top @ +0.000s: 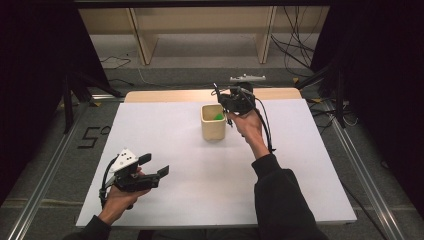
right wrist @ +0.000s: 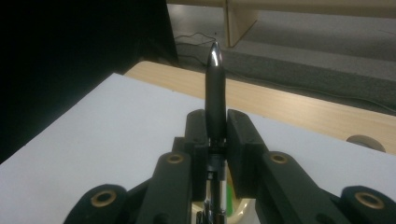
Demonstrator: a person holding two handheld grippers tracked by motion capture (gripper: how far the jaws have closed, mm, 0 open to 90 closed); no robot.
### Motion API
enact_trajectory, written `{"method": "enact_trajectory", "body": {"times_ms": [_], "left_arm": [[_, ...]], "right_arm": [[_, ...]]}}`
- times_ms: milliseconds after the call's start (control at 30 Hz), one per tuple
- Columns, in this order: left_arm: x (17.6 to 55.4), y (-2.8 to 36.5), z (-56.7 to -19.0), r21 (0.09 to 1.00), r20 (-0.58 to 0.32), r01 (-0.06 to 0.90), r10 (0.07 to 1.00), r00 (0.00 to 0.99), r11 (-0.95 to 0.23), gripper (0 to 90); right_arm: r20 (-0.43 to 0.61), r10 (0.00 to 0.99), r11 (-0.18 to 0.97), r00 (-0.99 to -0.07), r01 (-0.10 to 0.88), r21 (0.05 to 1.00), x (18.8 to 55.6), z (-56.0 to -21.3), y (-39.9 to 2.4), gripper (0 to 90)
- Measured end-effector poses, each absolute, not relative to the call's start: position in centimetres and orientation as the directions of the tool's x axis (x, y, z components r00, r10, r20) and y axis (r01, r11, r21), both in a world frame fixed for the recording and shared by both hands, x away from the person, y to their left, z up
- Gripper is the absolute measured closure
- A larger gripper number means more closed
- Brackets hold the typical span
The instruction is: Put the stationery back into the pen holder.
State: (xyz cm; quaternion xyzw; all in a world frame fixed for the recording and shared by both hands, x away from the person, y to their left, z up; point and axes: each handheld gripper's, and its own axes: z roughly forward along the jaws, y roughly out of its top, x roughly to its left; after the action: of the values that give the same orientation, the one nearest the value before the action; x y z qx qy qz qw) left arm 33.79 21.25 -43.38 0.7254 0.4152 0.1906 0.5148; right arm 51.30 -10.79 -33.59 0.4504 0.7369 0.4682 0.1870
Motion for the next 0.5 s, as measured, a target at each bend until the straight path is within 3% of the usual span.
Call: {"method": "enact_trajectory", "body": {"times_ms": [500], "left_arm": [[33.8,21.3,-43.4,0.905,-0.153,0.407,0.797,0.584,-0.124,17.6]], "right_arm": [[0.146,0.846,0.149,-0.513,0.49,0.859,53.2,-33.5,-9.4,79.8]]}}
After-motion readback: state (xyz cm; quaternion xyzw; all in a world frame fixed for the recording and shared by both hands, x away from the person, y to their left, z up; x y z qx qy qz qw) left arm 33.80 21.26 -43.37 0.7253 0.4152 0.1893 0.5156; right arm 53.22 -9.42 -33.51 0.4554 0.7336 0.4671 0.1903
